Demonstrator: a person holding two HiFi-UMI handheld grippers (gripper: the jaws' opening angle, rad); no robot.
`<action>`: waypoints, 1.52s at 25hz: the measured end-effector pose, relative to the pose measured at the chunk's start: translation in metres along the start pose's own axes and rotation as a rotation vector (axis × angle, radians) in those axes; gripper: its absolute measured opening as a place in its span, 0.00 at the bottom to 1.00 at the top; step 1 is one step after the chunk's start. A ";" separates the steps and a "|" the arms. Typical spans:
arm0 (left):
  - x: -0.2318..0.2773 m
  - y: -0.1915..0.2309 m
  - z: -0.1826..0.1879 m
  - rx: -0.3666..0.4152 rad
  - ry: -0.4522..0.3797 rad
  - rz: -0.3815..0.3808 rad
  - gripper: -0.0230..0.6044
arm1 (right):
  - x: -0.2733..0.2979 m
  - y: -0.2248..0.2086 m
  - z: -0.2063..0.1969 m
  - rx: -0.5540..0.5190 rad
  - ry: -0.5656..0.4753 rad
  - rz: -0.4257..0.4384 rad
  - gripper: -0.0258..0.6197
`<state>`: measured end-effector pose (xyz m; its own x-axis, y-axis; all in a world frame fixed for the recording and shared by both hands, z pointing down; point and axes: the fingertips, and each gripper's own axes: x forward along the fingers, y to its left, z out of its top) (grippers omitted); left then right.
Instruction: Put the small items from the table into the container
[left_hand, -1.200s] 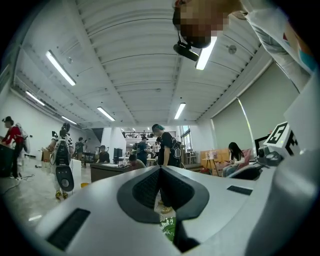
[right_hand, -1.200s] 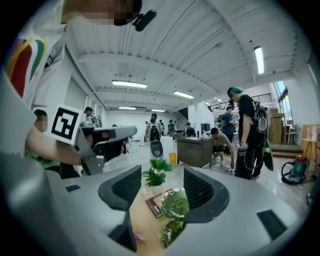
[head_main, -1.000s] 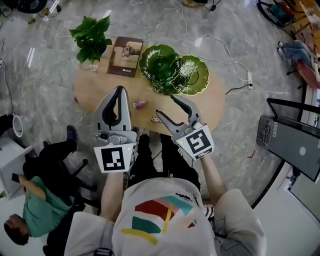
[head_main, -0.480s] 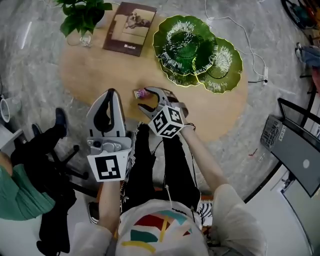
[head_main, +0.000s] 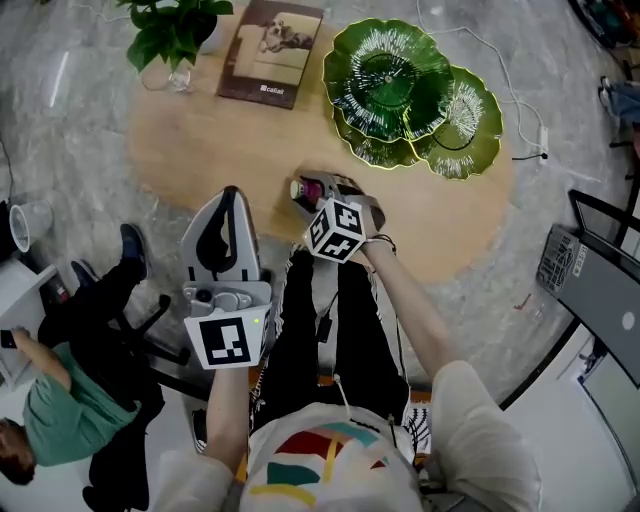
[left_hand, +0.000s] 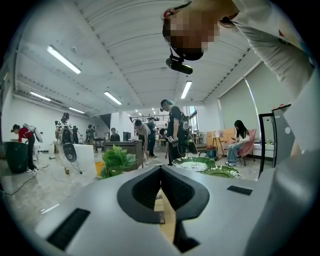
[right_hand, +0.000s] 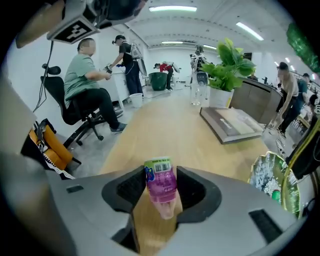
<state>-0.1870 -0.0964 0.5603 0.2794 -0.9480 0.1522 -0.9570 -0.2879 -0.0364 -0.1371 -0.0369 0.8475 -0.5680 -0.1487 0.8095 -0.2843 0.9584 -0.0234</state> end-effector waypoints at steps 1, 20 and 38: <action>-0.001 0.000 0.006 0.002 -0.002 -0.008 0.05 | -0.011 0.000 0.007 0.009 -0.013 -0.013 0.35; -0.005 -0.037 0.256 -0.094 -0.283 -0.105 0.05 | -0.414 -0.076 0.184 0.058 -0.354 -0.682 0.35; 0.035 -0.100 0.310 -0.034 -0.359 -0.206 0.05 | -0.512 -0.120 0.166 0.145 -0.471 -0.837 0.35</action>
<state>-0.0569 -0.1431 0.2633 0.4690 -0.8599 -0.2016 -0.8787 -0.4774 -0.0076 0.0600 -0.1160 0.3383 -0.3809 -0.8811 0.2803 -0.8115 0.4639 0.3553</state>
